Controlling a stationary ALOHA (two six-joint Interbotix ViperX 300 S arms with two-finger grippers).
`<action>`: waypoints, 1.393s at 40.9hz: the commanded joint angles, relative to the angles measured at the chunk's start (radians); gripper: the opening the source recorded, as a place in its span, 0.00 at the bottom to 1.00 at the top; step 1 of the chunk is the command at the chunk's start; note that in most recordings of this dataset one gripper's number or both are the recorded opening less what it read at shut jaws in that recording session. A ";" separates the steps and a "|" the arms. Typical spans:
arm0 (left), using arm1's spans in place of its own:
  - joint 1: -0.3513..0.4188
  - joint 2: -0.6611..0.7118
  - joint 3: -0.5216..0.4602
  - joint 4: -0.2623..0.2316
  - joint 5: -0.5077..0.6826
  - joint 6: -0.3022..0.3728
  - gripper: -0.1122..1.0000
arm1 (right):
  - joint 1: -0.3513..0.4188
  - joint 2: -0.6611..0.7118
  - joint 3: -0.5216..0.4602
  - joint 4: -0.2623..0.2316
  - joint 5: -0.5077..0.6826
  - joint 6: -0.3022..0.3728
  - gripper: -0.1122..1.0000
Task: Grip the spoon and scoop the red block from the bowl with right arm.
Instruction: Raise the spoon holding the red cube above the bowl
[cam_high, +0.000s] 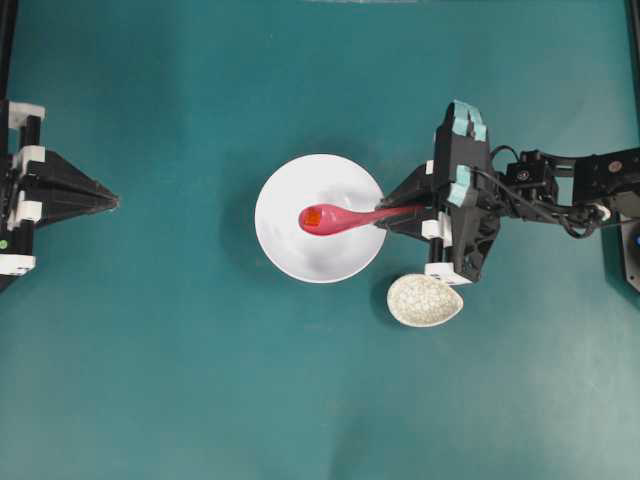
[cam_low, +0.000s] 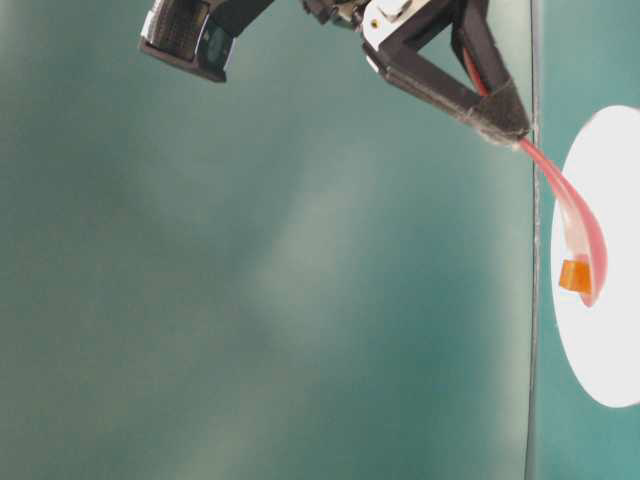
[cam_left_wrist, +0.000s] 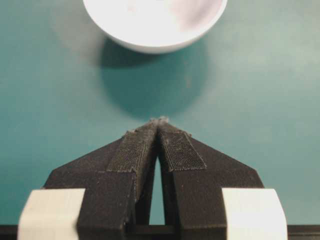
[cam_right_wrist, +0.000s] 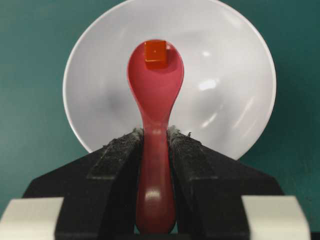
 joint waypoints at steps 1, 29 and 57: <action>0.003 0.005 -0.012 0.003 -0.003 0.000 0.10 | 0.005 -0.023 -0.003 0.011 -0.032 0.002 0.32; 0.003 0.005 -0.014 0.003 -0.003 0.000 0.10 | 0.006 -0.037 0.015 0.017 -0.081 0.002 0.32; 0.003 0.005 -0.014 0.003 -0.003 0.009 0.10 | 0.006 -0.153 -0.014 0.017 -0.005 0.000 0.32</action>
